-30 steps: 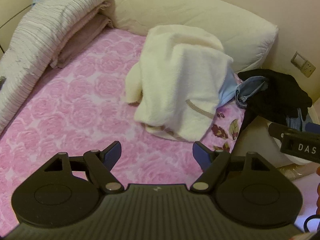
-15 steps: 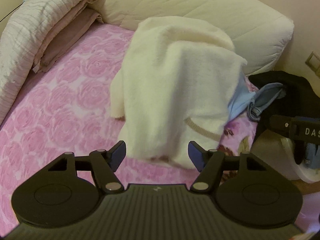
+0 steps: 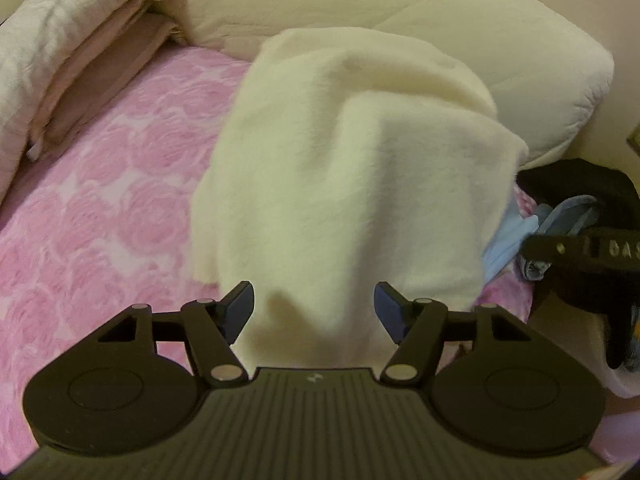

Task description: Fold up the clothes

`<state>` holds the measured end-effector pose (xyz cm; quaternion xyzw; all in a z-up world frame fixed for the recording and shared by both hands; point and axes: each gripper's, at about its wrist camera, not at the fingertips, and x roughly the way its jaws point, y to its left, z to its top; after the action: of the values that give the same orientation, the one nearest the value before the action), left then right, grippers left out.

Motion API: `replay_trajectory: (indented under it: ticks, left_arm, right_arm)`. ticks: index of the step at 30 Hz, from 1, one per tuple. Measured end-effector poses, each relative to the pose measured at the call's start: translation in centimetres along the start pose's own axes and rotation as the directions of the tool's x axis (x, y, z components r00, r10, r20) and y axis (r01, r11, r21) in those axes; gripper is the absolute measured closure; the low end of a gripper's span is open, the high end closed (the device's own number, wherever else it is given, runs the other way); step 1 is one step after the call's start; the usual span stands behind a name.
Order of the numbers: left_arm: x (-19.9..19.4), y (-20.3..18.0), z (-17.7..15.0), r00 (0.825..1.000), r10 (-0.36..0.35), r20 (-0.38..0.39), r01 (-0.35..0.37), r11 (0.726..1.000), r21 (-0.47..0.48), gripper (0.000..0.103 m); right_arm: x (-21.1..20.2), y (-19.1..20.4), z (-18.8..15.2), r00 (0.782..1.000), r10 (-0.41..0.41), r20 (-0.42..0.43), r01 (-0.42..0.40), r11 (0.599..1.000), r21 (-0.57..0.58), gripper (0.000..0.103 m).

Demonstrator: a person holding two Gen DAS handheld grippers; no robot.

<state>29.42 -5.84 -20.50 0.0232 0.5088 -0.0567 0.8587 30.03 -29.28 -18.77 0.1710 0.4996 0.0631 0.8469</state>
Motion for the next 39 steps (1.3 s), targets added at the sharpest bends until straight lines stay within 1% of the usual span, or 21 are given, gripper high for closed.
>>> replay_trajectory:
  ticks: [4, 5, 6, 7, 8, 9, 12, 14, 16, 17, 18, 19, 20, 21, 22, 25, 28, 31, 33, 36, 39]
  left_arm:
    - [2.2, -0.5, 0.9, 1.000, 0.004, -0.010, -0.004, 1.000, 0.024, 0.040]
    - [2.6, -0.5, 1.1, 1.000, 0.000, -0.013, 0.001, 1.000, 0.026, 0.042]
    - [3.0, -0.4, 1.3, 1.000, -0.006, -0.013, 0.006, 1.000, 0.026, 0.046]
    - [3.3, -0.3, 1.5, 1.000, -0.012, -0.012, 0.012, 1.000, 0.026, 0.057]
    - [3.7, -0.2, 1.7, 1.000, -0.017, -0.011, 0.018, 1.000, 0.026, 0.065]
    - [4.0, 0.0, 1.8, 1.000, -0.027, -0.013, 0.027, 0.999, 0.022, 0.068]
    - [5.0, 0.7, 2.1, 0.999, -0.038, -0.027, 0.038, 0.999, -0.004, 0.069]
    - [5.5, 0.9, 2.2, 0.999, -0.035, -0.033, 0.034, 0.999, -0.016, 0.065]
    - [5.9, 0.9, 2.3, 0.999, -0.034, -0.031, 0.033, 0.999, -0.023, 0.064]
    - [6.0, 0.9, 2.2, 0.999, -0.034, -0.030, 0.033, 0.999, -0.027, 0.064]
    - [6.2, 0.8, 2.2, 0.999, -0.033, -0.029, 0.032, 0.999, -0.031, 0.065]
    - [6.3, 0.8, 2.2, 0.999, -0.038, -0.026, 0.038, 0.999, -0.028, 0.072]
    - [6.4, 0.8, 2.2, 0.999, -0.045, -0.023, 0.044, 0.999, -0.024, 0.084]
    - [6.3, 0.8, 2.2, 0.998, -0.052, -0.018, 0.052, 0.998, -0.027, 0.090]
    - [6.0, 1.0, 2.1, 0.998, -0.057, -0.008, 0.057, 0.998, -0.040, 0.095]
    - [4.5, 1.8, 2.0, 0.997, -0.065, 0.039, 0.067, 0.995, -0.073, 0.097]
    - [1.3, 2.8, 1.7, 0.990, -0.069, 0.120, 0.079, 0.994, -0.082, 0.098]
    - [-3.0, 4.0, 1.6, 0.975, -0.052, 0.217, 0.075, 0.992, -0.102, 0.098]
    - [-6.1, 5.1, 1.5, 0.960, -0.023, 0.279, 0.066, 0.987, -0.146, 0.098]
    - [-10.6, 7.0, 0.8, 0.930, 0.025, 0.366, 0.061, 0.973, -0.222, 0.098]
    - [-16.1, 9.0, -0.7, 0.887, 0.100, 0.451, 0.031, 0.961, -0.273, 0.098]
  right_arm:
    - [2.0, -0.5, 1.1, 1.000, 0.027, 0.008, -0.027, 0.999, 0.028, 0.034]
    - [2.5, -0.7, 1.3, 0.999, 0.036, 0.009, -0.037, 0.999, 0.036, 0.034]
    - [3.0, -0.8, 1.4, 0.999, 0.046, 0.010, -0.046, 0.998, 0.045, 0.034]
    - [3.5, -0.9, 1.5, 0.998, 0.055, 0.011, -0.056, 0.997, 0.054, 0.034]
    - [4.1, -1.1, 1.6, 0.998, 0.063, 0.012, -0.064, 0.996, 0.062, 0.034]
    - [4.7, -1.3, 1.7, 0.997, 0.071, 0.013, -0.072, 0.995, 0.071, 0.034]
    - [6.6, -2.0, 1.7, 0.998, 0.062, 0.019, -0.064, 0.992, 0.106, 0.034]
    - [7.7, -2.4, 1.6, 0.998, 0.052, 0.022, -0.054, 0.991, 0.125, 0.034]
    - [8.5, -2.5, 1.7, 0.998, 0.047, 0.031, -0.051, 0.991, 0.127, 0.034]
    - [8.6, -2.5, 1.7, 0.997, 0.061, 0.037, -0.065, 0.991, 0.121, 0.034]
    - [8.7, -2.4, 1.8, 0.996, 0.077, 0.042, -0.081, 0.990, 0.113, 0.038]
    - [8.5, -2.2, 1.8, 0.995, 0.091, 0.039, -0.094, 0.991, 0.099, 0.049]
    - [8.4, -1.9, 1.9, 0.994, 0.105, 0.034, -0.107, 0.991, 0.084, 0.071]
    - [8.2, -1.6, 2.0, 0.993, 0.118, 0.030, -0.120, 0.990, 0.068, 0.087]
    - [8.0, -1.4, 2.1, 0.991, 0.132, 0.024, -0.133, 0.990, 0.053, 0.088]
    - [5.8, -0.2, 2.5, 0.979, 0.195, 0.051, -0.196, 0.981, 0.011, 0.094]
    - [2.6, 1.4, 3.1, 0.954, 0.283, 0.095, -0.280, 0.959, -0.046, 0.095]
    - [-1.2, 3.9, 3.8, 0.913, 0.379, 0.149, -0.362, 0.923, -0.132, 0.095]
    - [-3.7, 5.8, 4.1, 0.876, 0.445, 0.183, -0.414, 0.891, -0.188, 0.095]
    - [-7.1, 8.8, 4.5, 0.812, 0.541, 0.218, -0.487, 0.834, -0.259, 0.096]
    - [-10.5, 12.6, 3.9, 0.736, 0.641, 0.216, -0.556, 0.755, -0.346, 0.096]
